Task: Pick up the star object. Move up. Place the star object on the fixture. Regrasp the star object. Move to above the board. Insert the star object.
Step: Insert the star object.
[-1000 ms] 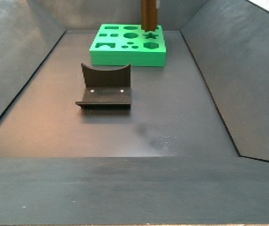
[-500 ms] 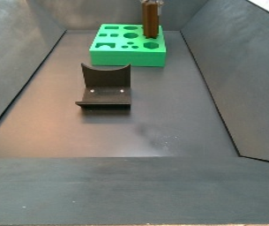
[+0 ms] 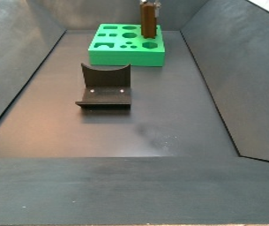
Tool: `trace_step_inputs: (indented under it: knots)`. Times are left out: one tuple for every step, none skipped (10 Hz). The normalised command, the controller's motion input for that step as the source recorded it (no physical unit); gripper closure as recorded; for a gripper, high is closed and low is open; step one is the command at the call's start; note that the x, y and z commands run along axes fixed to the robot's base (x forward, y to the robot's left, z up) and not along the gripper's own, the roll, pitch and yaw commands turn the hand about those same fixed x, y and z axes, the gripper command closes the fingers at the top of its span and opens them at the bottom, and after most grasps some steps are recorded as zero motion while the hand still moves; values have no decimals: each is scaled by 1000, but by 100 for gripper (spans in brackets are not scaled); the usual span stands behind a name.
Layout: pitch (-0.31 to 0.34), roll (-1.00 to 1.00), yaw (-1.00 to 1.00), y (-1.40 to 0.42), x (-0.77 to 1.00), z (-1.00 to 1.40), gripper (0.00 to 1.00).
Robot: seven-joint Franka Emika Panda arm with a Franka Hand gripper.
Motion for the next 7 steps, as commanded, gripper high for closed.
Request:
trace_step_inputs:
  knots:
    - [0,0,-6,0,120,-517,100]
    - [-1,-31,0,0,171,-503,100]
    - [-74,-30,-49,0,0,-686,100]
    - [-90,-1,-46,0,0,-757,100]
    - [-116,46,0,0,-86,-574,100]
    - [46,24,0,-17,29,0,100]
    - [0,0,0,0,0,0,100]
